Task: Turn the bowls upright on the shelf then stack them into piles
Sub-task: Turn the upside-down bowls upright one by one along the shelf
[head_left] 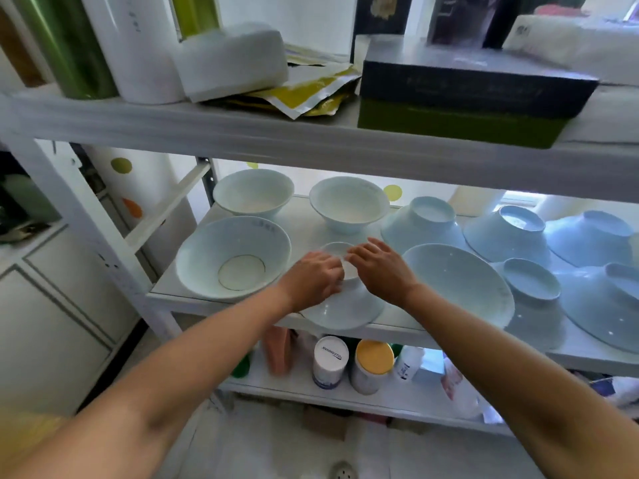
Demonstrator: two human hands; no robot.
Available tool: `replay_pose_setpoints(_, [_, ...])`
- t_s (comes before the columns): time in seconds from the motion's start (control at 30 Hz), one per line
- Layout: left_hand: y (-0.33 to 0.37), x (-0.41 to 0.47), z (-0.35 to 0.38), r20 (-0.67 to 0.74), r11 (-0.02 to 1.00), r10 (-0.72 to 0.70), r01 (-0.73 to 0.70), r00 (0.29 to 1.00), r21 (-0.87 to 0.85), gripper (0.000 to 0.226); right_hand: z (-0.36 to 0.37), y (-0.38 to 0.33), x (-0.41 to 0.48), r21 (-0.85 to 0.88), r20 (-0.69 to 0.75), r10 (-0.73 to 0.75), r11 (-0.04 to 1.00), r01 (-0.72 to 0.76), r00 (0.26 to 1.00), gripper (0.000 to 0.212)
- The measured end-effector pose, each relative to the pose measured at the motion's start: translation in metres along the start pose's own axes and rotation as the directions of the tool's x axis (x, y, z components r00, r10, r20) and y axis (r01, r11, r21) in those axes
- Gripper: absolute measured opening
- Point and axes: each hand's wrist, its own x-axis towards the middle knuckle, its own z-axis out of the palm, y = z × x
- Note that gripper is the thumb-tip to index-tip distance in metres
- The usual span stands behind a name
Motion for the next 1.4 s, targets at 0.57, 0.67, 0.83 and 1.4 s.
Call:
replay_pose_setpoints(0.57, [0.017,0.018,-0.043,0.222,0.277,-0.74,0.589,0.635,-0.759,0.017,-0.037,-0.071,-0.012,0.833,0.333,0.873,-0.095,-0.545,0.357,0.075])
replay_pose_setpoints(0.67, [0.018,0.014,-0.045,0.329,-0.026,-0.78,0.498,0.533,-0.867,0.015,-0.048,-0.074,0.007,0.83,0.464,0.829,-0.284,-0.48,0.312,0.052])
replay_pose_setpoints(0.83, [0.022,0.01,-0.038,0.46,-0.28,-0.757,0.406,0.464,-0.87,0.015,-0.064,-0.073,0.025,0.827,0.401,0.793,-0.099,-0.553,0.458,0.028])
replay_pose_setpoints(1.4, [0.011,0.016,-0.012,0.299,0.259,-0.818,0.779,0.492,-0.572,0.066,-0.031,-0.067,-0.02,0.093,0.388,0.281,0.935,-0.341,0.878,0.03])
